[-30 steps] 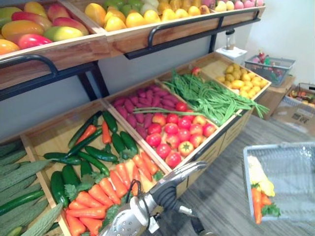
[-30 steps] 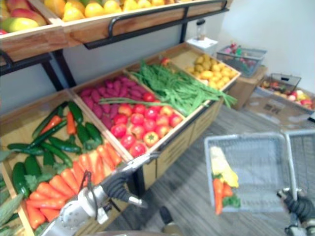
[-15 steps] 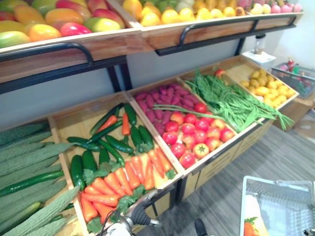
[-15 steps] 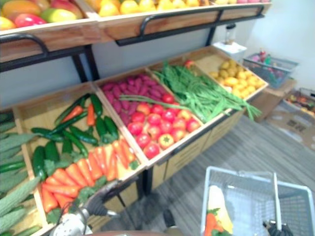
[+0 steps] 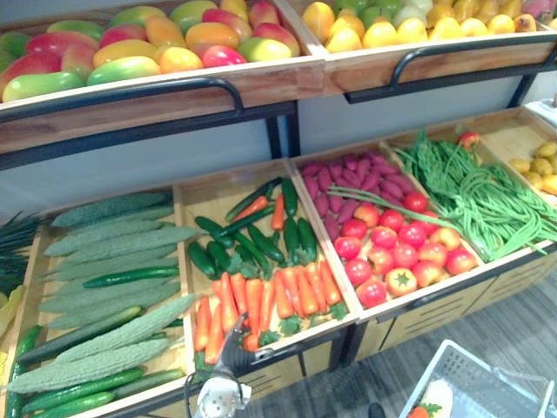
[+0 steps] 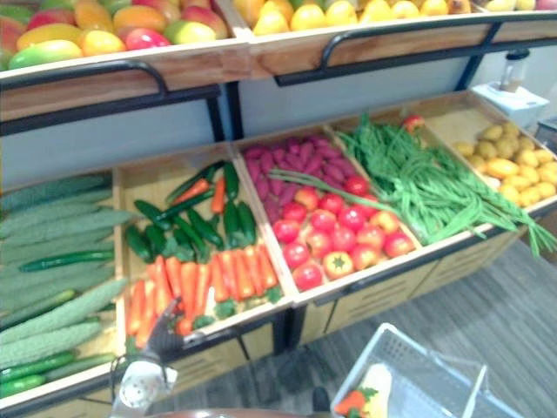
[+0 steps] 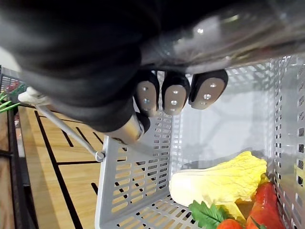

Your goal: Pick vegetable in the basket

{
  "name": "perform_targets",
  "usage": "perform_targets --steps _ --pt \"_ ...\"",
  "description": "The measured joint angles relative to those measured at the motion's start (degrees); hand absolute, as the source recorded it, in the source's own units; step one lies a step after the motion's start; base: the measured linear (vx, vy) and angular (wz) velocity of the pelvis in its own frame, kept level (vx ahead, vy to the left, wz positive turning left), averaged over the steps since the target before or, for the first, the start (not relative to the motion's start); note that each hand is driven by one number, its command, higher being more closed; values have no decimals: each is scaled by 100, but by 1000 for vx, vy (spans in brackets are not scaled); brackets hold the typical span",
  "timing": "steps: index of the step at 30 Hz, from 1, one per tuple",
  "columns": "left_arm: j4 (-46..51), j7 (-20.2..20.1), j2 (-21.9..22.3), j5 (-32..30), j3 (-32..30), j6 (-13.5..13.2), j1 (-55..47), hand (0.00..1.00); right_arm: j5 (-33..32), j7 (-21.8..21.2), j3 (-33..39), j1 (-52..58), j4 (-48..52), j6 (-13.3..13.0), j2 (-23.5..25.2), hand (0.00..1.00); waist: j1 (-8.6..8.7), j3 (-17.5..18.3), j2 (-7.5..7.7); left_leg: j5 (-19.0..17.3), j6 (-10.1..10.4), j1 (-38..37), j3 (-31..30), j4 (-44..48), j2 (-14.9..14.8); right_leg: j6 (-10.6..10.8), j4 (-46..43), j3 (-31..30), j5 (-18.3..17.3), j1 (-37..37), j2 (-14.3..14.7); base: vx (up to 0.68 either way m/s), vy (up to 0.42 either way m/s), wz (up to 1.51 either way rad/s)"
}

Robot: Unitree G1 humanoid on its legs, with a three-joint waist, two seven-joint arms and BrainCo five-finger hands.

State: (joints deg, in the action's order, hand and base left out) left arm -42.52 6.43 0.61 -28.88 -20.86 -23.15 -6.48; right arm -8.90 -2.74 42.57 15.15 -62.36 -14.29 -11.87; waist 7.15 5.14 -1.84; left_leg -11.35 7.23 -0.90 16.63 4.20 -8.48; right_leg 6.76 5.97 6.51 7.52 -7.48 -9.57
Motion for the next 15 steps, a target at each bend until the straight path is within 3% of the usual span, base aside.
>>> perform_targets --steps 3,9,12,15 --pt "-54 -10 398 443 -625 201 217 0 26 92 38 -76 -127 31 40 100 -7 -35 -73 22 -10 0 -307 -27 -95 -29 1 217 -72 119 106 0 -76 24" --pt "-158 -21 433 715 -1012 264 417 0 214 121 198 -251 -157 117 290 100 -8 -58 -156 136 -86 -1 -700 -193 -263 -120 2 479 -170 188 334 12 -75 15" --pt "-325 -21 424 1162 -1129 269 616 0 214 122 188 -313 -181 122 302 100 -7 -68 -203 270 -153 68 -899 -235 -304 -129 4 654 -218 200 379 4 -65 22" --pt "-321 -2 422 1538 -1187 573 896 0 215 118 91 -389 -211 120 310 100 -16 -80 -222 382 -191 80 -969 -290 -317 -136 5 772 -222 207 391 -11 -43 15"
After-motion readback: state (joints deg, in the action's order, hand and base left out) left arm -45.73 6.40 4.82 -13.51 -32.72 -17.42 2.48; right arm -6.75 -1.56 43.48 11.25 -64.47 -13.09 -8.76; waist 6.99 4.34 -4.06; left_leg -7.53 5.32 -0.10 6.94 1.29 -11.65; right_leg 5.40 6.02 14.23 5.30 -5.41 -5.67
